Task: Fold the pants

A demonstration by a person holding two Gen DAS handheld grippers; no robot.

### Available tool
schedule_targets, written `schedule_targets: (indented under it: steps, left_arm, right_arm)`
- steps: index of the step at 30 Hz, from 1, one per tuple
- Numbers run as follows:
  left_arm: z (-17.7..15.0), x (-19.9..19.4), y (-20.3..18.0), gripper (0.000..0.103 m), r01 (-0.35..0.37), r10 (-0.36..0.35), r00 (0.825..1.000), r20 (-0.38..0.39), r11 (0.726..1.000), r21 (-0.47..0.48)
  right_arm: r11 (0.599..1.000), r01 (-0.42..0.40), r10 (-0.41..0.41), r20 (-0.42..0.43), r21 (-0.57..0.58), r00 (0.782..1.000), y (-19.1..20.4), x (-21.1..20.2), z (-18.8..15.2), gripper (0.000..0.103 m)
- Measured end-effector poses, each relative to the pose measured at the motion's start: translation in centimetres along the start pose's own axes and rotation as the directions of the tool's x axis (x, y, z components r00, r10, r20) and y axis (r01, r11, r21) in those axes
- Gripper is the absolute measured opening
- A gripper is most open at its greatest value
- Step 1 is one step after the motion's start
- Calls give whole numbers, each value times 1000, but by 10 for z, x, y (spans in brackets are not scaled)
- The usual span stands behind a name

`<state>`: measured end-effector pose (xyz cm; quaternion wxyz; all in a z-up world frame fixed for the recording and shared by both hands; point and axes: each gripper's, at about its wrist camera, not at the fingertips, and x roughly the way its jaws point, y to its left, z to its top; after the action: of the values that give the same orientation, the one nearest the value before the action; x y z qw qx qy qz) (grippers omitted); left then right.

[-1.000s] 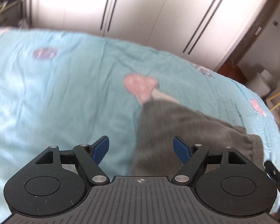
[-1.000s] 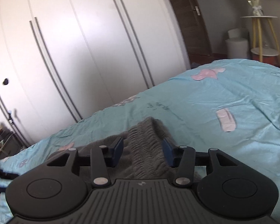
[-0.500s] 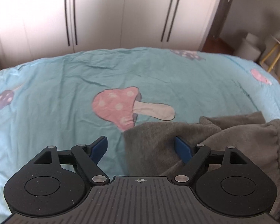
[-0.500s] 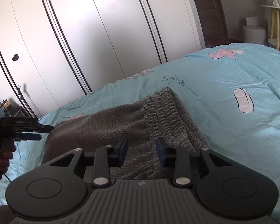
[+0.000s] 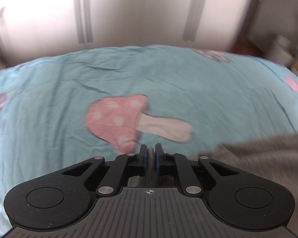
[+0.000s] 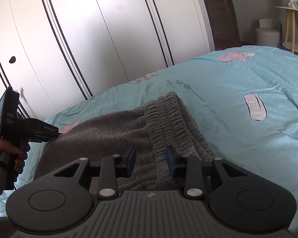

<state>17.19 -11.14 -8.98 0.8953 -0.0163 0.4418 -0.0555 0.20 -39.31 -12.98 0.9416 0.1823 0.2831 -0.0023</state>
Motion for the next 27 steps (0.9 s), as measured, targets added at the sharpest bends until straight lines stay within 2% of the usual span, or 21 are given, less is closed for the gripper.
schedule_targets:
  steps: [1, 2, 3, 4, 6, 7, 9, 10, 13, 16, 18, 20, 22, 25, 27]
  left_arm:
    - [2, -1, 0, 1, -40, 40, 999, 32, 999, -2]
    - [3, -2, 0, 1, -99, 99, 993, 64, 995, 0]
    - [5, -3, 3, 1, -111, 111, 992, 63, 994, -1]
    - [6, -4, 9, 1, -48, 49, 998, 31, 999, -23]
    - [4, -14, 19, 2, 103, -103, 995, 14, 993, -65]
    - [3, -20, 21, 2, 125, -124, 992, 16, 991, -47]
    - [1, -30, 19, 10, 128, -128, 992, 15, 991, 31]
    - [0, -32, 20, 18, 136, -136, 991, 5, 988, 73]
    - [-2, -31, 20, 33, 149, -147, 989, -27, 981, 128]
    - [-6, -25, 16, 35, 160, -153, 986, -66, 979, 127]
    - [-11, -24, 8, 38, 152, -142, 987, -71, 972, 179]
    - [-19, -26, -2, 65, 104, -95, 994, -45, 957, 270]
    - [-25, -21, -6, 76, 57, -51, 998, -26, 944, 326]
    - [-20, -17, 1, 75, 97, -79, 994, -77, 959, 267]
    - [-16, -27, 6, 75, 124, -111, 992, -65, 960, 251]
  right_arm:
    - [1000, 0, 0, 0, 0, 1000, 0, 0, 0, 31]
    - [1000, 0, 0, 0, -3, 1000, 0, 0, 0, 31]
    - [1000, 2, -2, 0, -4, 1000, 1, 0, -1, 31]
    - [1000, 2, -2, -1, -4, 1000, 1, -1, -1, 31]
    - [1000, -6, 6, -1, 9, 1000, -1, -2, -1, 31]
    - [1000, -10, 10, -2, 16, 1000, -3, -2, 0, 31]
    - [1000, -14, 14, -2, 25, 1000, -4, 0, 0, 31]
    - [1000, -14, 14, -2, 25, 1000, -4, 0, 0, 32]
    - [1000, -11, 11, -1, 18, 1000, -2, 0, 0, 32]
    - [1000, -12, 12, -1, 20, 1000, -2, 0, -1, 33]
    - [1000, -9, 9, -2, 15, 1000, -1, -1, -1, 33]
    - [1000, -5, 5, 1, 7, 1000, 0, -2, -1, 32]
    - [1000, -4, 4, 8, 10, 1000, 0, -5, 0, 32]
    - [1000, 4, -4, 4, -1, 1000, 2, -3, -1, 32]
    - [1000, 9, -9, 6, -11, 1000, 4, -3, -2, 32]
